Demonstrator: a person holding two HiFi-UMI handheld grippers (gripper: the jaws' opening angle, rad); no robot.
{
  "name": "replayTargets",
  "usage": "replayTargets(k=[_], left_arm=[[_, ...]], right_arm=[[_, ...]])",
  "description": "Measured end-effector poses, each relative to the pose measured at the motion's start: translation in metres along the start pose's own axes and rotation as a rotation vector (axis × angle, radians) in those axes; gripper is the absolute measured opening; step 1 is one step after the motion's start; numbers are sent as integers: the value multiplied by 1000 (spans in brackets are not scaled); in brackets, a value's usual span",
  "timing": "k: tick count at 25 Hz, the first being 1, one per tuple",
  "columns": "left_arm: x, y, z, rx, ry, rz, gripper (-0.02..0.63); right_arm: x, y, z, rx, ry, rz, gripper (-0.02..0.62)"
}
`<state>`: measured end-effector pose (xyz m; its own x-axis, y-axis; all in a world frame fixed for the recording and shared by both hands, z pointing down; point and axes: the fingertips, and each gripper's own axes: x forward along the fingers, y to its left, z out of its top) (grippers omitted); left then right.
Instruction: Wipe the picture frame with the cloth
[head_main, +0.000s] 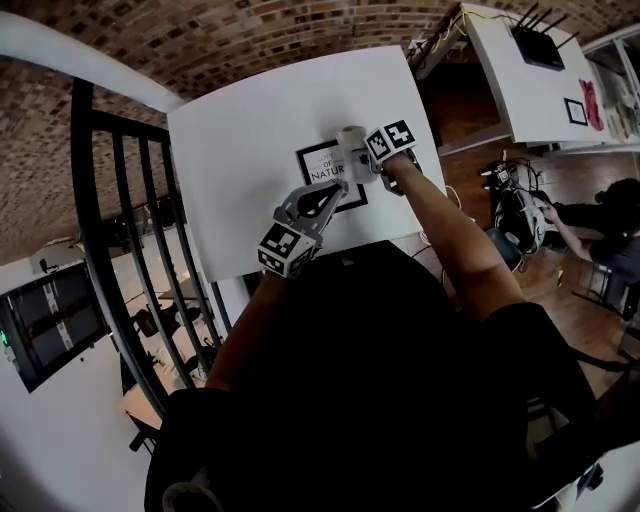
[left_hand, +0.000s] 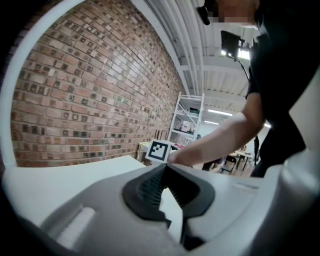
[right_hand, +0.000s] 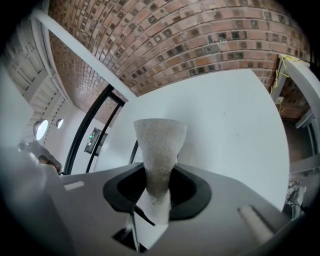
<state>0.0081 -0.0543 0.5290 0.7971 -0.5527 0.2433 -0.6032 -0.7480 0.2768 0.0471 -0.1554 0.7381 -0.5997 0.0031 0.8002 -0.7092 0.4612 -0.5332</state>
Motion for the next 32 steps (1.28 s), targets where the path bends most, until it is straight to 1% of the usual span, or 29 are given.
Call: replayTargets(k=[5, 9, 12, 19, 23, 28, 32], left_arm=[[-7, 12, -7, 6, -11, 47, 0], [-12, 15, -12, -7, -13, 67, 0], [-15, 17, -15, -14, -12, 75, 0], [-20, 17, -19, -13, -6, 74, 0], [-18, 13, -20, -7, -1, 59, 0], [-15, 4, -17, -13, 13, 21, 0], [-12, -6, -17, -12, 19, -8, 0]], right_arm=[[5, -17, 20, 1, 8, -41, 117], [16, -28, 16, 19, 41, -66, 117], [24, -31, 2, 18, 79, -63, 118], [26, -24, -23, -17, 124, -55, 118], [24, -16, -42, -58, 167, -56, 118], [21, -3, -74, -138, 237, -61, 121], [17, 2, -96, -175, 267, -77, 123]])
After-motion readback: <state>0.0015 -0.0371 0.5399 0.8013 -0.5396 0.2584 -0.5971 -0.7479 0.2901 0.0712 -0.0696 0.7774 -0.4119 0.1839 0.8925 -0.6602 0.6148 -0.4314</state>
